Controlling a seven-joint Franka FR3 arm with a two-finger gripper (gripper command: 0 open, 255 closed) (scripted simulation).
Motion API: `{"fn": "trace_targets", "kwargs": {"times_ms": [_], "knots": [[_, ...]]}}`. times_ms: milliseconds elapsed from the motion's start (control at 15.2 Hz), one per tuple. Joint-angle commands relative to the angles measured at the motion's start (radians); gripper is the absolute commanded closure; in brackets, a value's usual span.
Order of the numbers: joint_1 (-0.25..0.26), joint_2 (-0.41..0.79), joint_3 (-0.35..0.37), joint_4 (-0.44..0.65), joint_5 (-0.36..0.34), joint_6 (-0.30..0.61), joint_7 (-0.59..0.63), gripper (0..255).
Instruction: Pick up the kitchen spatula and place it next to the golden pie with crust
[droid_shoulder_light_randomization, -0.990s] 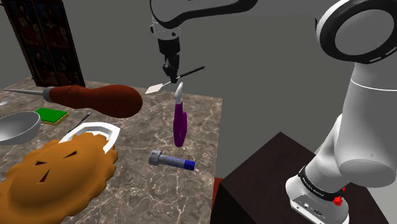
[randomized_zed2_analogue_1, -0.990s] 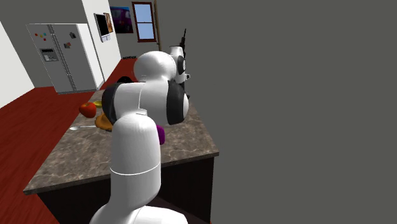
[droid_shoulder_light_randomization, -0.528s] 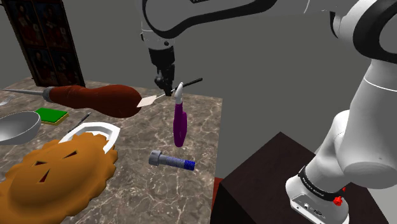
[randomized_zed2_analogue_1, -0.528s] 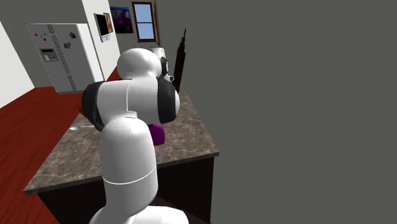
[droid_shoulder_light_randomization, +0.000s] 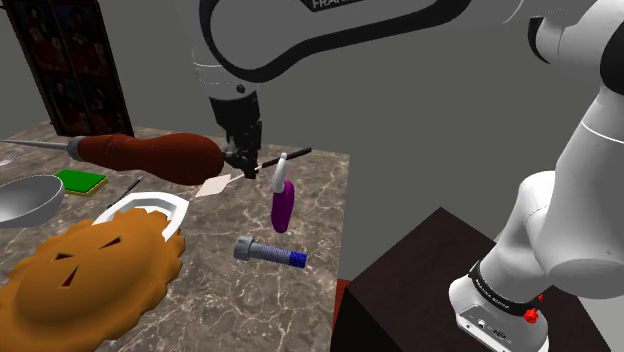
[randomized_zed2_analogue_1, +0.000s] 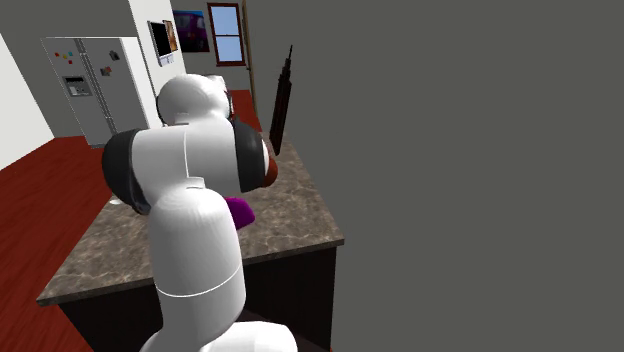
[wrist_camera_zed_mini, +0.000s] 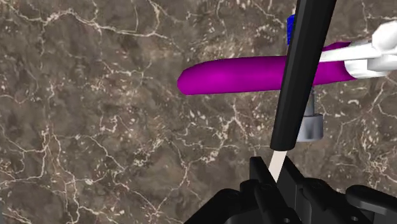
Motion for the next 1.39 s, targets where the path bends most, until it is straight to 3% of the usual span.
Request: {"fn": "trace_targets", "kwargs": {"times_ms": [0, 660, 1320], "knots": [[0.028, -0.012, 0.021, -0.017, 0.002, 0.005, 0.05, 255], [0.163, 0.027, 0.116, 0.027, -0.008, -0.005, 0.279, 255], [0.327, 0.169, 0.193, 0.208, -0.062, -0.053, 0.514, 255]]}}
